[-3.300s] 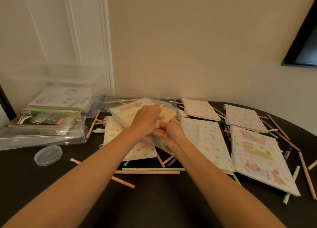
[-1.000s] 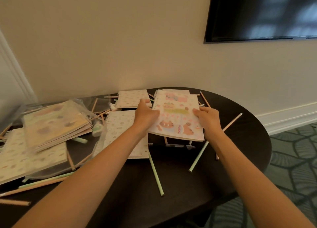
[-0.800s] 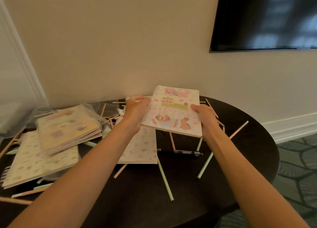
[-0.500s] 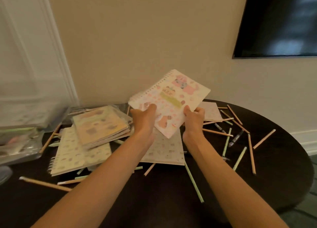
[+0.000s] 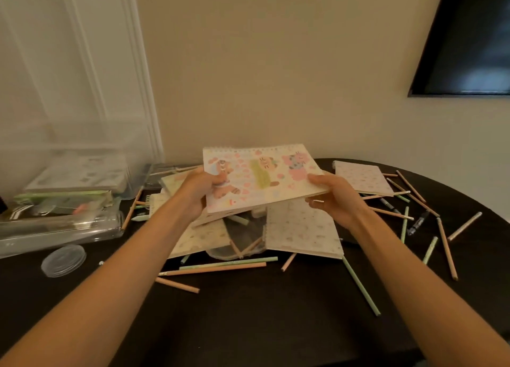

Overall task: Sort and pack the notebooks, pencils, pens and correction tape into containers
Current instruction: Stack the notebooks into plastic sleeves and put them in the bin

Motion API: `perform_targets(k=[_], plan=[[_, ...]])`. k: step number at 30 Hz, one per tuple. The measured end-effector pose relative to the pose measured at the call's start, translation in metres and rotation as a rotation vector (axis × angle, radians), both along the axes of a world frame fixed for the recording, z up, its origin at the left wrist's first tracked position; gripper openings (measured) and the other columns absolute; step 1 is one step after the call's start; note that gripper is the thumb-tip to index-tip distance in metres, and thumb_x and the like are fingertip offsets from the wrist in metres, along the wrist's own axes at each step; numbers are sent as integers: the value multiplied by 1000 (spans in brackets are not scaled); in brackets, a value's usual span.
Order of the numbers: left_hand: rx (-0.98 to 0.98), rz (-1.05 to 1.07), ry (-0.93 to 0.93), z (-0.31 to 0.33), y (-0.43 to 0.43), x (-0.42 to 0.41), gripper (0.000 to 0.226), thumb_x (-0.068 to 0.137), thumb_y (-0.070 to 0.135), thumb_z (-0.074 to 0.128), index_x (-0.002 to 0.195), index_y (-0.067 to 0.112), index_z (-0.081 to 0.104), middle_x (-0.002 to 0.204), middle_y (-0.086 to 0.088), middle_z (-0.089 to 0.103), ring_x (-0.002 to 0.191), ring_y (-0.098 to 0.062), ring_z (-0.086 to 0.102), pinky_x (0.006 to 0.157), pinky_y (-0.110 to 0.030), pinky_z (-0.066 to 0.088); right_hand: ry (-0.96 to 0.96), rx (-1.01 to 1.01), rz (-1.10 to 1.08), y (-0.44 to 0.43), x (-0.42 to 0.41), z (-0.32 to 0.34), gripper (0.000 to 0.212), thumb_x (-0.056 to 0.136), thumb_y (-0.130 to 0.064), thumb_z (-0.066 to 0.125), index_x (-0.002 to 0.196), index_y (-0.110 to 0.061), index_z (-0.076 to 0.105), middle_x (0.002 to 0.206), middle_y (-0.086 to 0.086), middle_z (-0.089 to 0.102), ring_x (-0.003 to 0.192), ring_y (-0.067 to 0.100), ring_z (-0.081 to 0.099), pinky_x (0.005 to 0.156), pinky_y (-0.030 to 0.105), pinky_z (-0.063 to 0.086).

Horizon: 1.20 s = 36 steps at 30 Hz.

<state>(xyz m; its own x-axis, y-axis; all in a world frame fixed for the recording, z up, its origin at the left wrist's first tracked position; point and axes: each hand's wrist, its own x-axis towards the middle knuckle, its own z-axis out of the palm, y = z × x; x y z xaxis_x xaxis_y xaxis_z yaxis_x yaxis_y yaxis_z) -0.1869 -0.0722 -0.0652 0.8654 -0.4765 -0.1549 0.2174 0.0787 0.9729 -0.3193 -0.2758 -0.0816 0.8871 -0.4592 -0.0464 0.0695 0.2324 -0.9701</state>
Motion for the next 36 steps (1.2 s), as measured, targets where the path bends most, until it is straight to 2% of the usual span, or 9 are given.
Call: perform_targets(k=[8,13,15,17,20,23,26,31,36], plan=[[152,-125,-173,0,19,8,28,100,32,37,110,15,57,95,-4,67,75,-17,67,59,-29,58,3,118,-107,4,7,2,32,92,0,49,121,-12,54,97,6,67,74,16,67,56,25,56],[660,-5,-863,-31,19,21,38,92,42,50,118,14,53,116,-9,58,109,-26,54,85,-37,46,-11,327,-167,-9,-5,-4,36,94,2,44,129,-3,48,81,8,65,40,7,60,31,13,38],[1001,-196,-942,-48,20,26,70,78,53,65,134,20,41,133,-6,47,122,-27,42,95,-40,41,59,299,-128,-14,-11,-8,38,93,2,45,129,-7,48,90,11,66,51,14,67,37,20,50],[1237,-242,-976,-64,21,28,67,80,50,63,135,22,40,134,-7,42,124,-29,38,96,-40,40,157,232,-100,-18,-16,-12,46,87,2,50,132,-6,46,97,14,68,69,22,72,62,29,57],[1213,-84,-1022,-68,19,26,23,94,22,44,108,8,56,117,-12,54,104,-28,50,79,-34,42,269,150,-76,-19,-22,-14,61,79,2,55,138,-7,41,99,14,71,80,27,71,75,32,55],[1192,-56,-1140,-56,21,20,20,96,9,32,83,8,48,94,-13,54,91,-31,51,65,-30,32,285,131,-86,-17,-22,-14,56,87,3,50,140,-7,38,103,14,66,83,27,70,69,35,57],[1179,-46,-1100,-50,21,23,26,99,12,29,92,4,52,95,-16,53,96,-35,51,67,-31,31,237,127,-140,-7,-15,-18,51,87,5,50,137,-1,42,102,16,65,98,33,64,95,44,50],[1275,6,-1004,-40,22,12,21,94,12,41,93,-2,57,93,-17,53,95,-37,54,67,-33,36,108,144,-330,16,-12,-21,40,89,2,52,128,-3,51,97,11,65,75,22,63,44,22,48],[1449,-65,-1060,-35,24,1,25,95,6,38,117,0,50,118,-18,51,111,-35,51,85,-37,43,25,158,-488,51,-16,-27,38,91,1,51,126,-13,56,109,7,63,80,19,64,76,37,58]])
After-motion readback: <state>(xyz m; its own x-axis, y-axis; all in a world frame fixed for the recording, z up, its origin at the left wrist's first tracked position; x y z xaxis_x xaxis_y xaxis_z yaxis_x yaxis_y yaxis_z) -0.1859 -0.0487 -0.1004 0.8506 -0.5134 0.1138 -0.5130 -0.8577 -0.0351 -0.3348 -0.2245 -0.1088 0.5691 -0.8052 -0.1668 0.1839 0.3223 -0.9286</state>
